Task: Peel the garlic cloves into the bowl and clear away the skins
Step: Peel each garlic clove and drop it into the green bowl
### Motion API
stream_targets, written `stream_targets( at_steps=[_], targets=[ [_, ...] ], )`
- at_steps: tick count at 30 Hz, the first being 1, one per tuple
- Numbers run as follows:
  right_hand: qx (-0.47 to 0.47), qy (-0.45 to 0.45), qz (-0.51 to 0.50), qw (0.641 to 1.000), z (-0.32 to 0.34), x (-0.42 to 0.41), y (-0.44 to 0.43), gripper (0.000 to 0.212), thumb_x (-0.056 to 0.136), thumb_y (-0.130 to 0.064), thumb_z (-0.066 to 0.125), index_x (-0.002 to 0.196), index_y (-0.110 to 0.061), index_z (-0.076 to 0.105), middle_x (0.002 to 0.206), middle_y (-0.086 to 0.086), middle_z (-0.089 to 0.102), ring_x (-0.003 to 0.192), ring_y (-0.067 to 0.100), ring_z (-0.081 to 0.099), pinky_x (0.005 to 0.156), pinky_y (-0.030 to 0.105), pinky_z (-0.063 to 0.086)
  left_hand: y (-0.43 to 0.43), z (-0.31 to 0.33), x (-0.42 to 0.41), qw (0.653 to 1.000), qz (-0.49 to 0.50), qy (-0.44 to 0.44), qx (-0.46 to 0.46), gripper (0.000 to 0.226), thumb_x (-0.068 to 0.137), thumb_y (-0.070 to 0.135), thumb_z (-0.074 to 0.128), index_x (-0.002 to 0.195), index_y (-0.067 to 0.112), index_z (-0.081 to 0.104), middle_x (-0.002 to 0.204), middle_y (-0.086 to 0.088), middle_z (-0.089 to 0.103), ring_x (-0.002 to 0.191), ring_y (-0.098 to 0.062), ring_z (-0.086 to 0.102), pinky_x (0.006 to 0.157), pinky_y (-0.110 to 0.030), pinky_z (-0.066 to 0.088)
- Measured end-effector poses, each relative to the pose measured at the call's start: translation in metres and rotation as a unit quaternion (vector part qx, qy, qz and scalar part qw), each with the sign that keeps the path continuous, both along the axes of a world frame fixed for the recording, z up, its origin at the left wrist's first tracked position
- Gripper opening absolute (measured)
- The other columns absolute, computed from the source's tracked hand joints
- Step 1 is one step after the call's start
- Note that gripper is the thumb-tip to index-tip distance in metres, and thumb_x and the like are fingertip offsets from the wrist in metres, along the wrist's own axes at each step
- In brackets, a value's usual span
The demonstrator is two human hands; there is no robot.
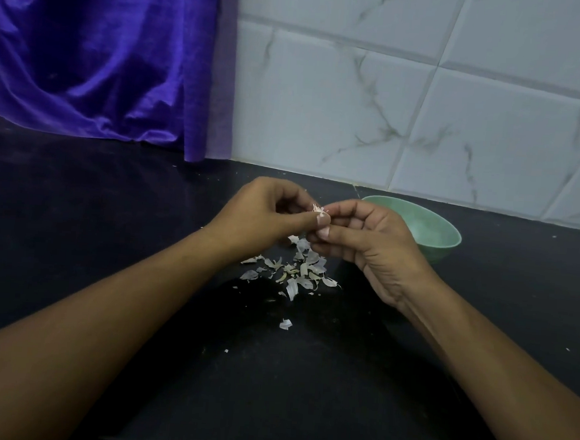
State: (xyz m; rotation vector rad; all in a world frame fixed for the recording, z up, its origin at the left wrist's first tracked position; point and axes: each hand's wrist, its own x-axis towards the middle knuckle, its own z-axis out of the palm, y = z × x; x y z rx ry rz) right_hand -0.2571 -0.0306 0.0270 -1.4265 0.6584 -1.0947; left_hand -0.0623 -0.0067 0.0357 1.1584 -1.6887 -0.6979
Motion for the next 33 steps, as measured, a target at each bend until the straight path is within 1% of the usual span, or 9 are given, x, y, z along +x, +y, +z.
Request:
stream_targets(
  at_steps=[3,7,11,14,18,21,24,28,33],
  targets=[
    [-0.019,0.003,-0.018,1.000,0.000,0.001,0.001,0.035,0.073,-0.003,0.080,0.106,0.003,0.069,0.095,0.026,0.074,0.085,0.031,0.076,0.078,0.039,0.064,0.004,0.001,-0.001,0.993,-0.014,0.102,0.063,0.019,0.084,0.025,0.085,0.088,0.011,0.074,0.076,-0.005,0.074,0.070,-0.013,0.068,0.059,-0.028,0.058],
    [-0.041,0.011,-0.023,0.999,0.002,0.001,0.005,0.036,0.075,-0.005,0.080,0.109,0.004,0.070,0.095,0.025,0.075,0.084,0.029,0.076,0.079,0.040,0.065,0.007,0.003,-0.003,0.978,-0.037,0.172,0.110,0.020,0.081,0.023,0.085,0.084,0.010,0.071,0.077,-0.004,0.073,0.073,-0.010,0.069,0.068,-0.031,0.060],
    [-0.044,0.016,0.006,0.999,0.007,0.000,0.009,0.032,0.076,-0.005,0.078,0.106,0.002,0.070,0.090,0.019,0.075,0.082,0.026,0.076,0.077,0.036,0.064,0.009,0.006,-0.003,0.966,-0.064,0.199,0.149,0.027,0.069,0.030,0.085,0.079,0.010,0.071,0.083,-0.008,0.076,0.075,-0.013,0.072,0.075,-0.029,0.061],
    [-0.020,0.004,0.025,0.999,0.011,0.000,0.013,0.029,0.076,-0.003,0.077,0.103,0.004,0.069,0.087,0.020,0.075,0.076,0.025,0.076,0.071,0.034,0.064,0.010,0.006,-0.003,0.962,-0.074,0.207,0.159,0.025,0.065,0.033,0.085,0.070,0.013,0.069,0.085,-0.010,0.075,0.070,-0.011,0.070,0.070,-0.026,0.060],
    [0.031,-0.034,0.031,0.998,0.010,0.003,0.017,0.020,0.076,-0.003,0.075,0.095,-0.001,0.069,0.083,0.017,0.076,0.071,0.021,0.076,0.066,0.031,0.064,0.010,0.002,-0.006,0.949,-0.090,0.250,0.170,0.031,0.070,0.033,0.082,0.082,0.008,0.067,0.077,-0.006,0.073,0.068,-0.010,0.070,0.060,-0.021,0.059],
    [0.068,-0.071,0.022,0.995,0.012,0.004,0.017,0.023,0.075,-0.005,0.074,0.097,0.000,0.069,0.083,0.014,0.076,0.072,0.018,0.076,0.065,0.027,0.063,0.010,0.002,-0.008,0.946,-0.100,0.269,0.149,0.031,0.076,0.028,0.080,0.095,0.005,0.072,0.081,-0.006,0.075,0.075,-0.012,0.072,0.064,-0.023,0.061],
    [0.083,-0.101,0.014,0.991,0.013,0.004,0.017,0.020,0.075,-0.005,0.073,0.095,-0.002,0.069,0.080,0.012,0.075,0.071,0.017,0.075,0.066,0.027,0.063,0.011,0.004,-0.009,0.948,-0.105,0.272,0.126,0.023,0.074,0.020,0.081,0.092,0.007,0.074,0.089,-0.009,0.076,0.080,-0.015,0.074,0.067,-0.025,0.062],
    [0.096,-0.127,0.008,0.987,0.012,0.007,0.018,0.017,0.076,-0.002,0.073,0.093,-0.003,0.069,0.083,0.013,0.075,0.071,0.016,0.074,0.066,0.027,0.063,0.009,0.003,-0.011,0.943,-0.099,0.297,0.116,0.015,0.072,0.019,0.082,0.082,0.012,0.075,0.087,-0.007,0.076,0.080,-0.016,0.074,0.071,-0.026,0.064],
    [0.089,-0.122,-0.012,0.988,0.010,0.007,0.014,0.017,0.079,-0.004,0.074,0.095,-0.004,0.067,0.080,0.010,0.073,0.072,0.016,0.073,0.068,0.029,0.063,0.007,0.002,-0.011,0.948,-0.087,0.283,0.119,0.017,0.079,0.022,0.080,0.092,0.012,0.075,0.092,-0.007,0.077,0.087,-0.016,0.075,0.070,-0.026,0.062]
  ],
)
